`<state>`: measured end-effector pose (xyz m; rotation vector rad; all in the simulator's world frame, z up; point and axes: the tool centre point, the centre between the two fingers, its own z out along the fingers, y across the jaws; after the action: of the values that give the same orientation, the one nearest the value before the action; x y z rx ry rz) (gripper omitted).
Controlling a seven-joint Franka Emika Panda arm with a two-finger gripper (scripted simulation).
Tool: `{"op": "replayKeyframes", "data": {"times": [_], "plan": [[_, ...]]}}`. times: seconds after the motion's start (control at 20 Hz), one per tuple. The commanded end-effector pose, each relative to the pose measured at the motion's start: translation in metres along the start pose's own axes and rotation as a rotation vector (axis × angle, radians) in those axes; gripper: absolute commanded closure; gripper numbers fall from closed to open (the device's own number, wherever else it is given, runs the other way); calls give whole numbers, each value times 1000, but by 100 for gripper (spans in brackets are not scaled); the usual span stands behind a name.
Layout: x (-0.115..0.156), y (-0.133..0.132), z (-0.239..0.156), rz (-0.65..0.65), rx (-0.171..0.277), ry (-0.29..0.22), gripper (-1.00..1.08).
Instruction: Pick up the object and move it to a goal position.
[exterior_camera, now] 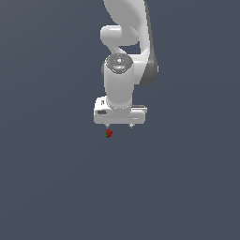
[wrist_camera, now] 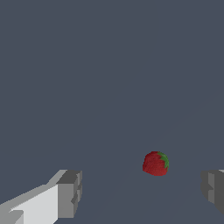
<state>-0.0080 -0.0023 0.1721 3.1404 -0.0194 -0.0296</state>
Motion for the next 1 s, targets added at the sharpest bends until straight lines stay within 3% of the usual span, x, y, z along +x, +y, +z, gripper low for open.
{"op": "replayKeyframes", "data": {"times": [0.0,0.45,0.95], "plan": [[0,1,1,-8,0,0,-92],[-3,7,8,-109,-4,0,-92],[-9,20,25,-335,-9,0,-92]]}}
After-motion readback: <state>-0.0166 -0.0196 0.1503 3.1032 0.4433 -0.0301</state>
